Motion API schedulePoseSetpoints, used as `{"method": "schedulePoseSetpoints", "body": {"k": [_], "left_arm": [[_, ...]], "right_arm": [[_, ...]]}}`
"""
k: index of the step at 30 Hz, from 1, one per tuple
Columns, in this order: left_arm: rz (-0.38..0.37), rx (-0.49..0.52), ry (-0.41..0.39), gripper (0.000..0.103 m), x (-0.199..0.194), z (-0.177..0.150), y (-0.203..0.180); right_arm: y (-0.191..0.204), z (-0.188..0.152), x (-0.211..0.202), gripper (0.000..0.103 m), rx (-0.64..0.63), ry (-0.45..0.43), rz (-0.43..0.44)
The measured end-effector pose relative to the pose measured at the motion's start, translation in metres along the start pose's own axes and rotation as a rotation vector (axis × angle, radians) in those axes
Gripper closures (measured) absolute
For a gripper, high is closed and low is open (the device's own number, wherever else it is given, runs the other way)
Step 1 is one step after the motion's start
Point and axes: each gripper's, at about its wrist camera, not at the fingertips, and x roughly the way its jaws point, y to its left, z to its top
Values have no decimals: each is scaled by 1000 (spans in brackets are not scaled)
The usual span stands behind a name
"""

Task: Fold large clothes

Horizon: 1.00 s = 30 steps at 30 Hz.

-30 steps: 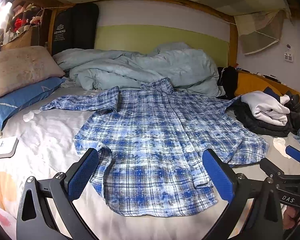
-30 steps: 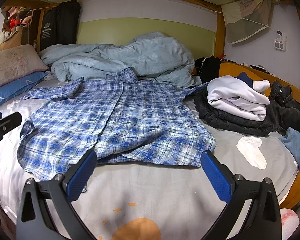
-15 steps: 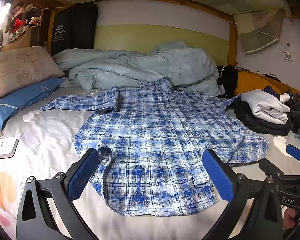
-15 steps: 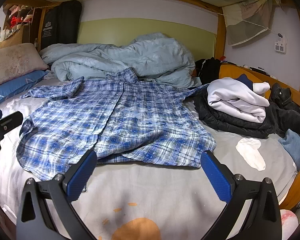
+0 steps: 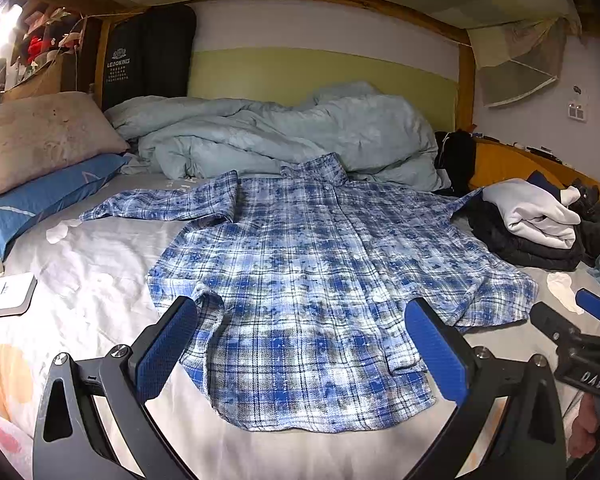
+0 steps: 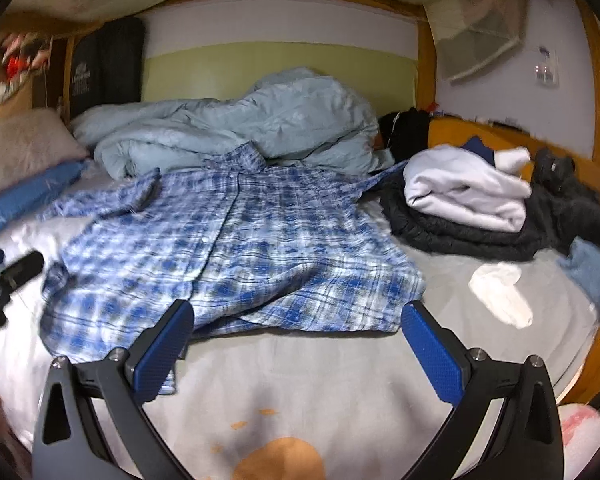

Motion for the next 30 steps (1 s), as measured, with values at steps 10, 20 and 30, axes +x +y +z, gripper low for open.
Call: {"method": "schedulePoseSetpoints", "body": {"k": [10, 20, 30], "left_arm": [[20, 18, 24, 0, 11, -4, -1], [1, 10, 43, 0, 15, -6, 0], [29, 51, 93, 0, 31, -12, -2]], "right_arm": [[-8, 10, 1, 12, -65, 58, 61], [12, -14, 78, 52, -539, 327, 43], [16, -21, 122, 87, -528, 303, 5]]}}
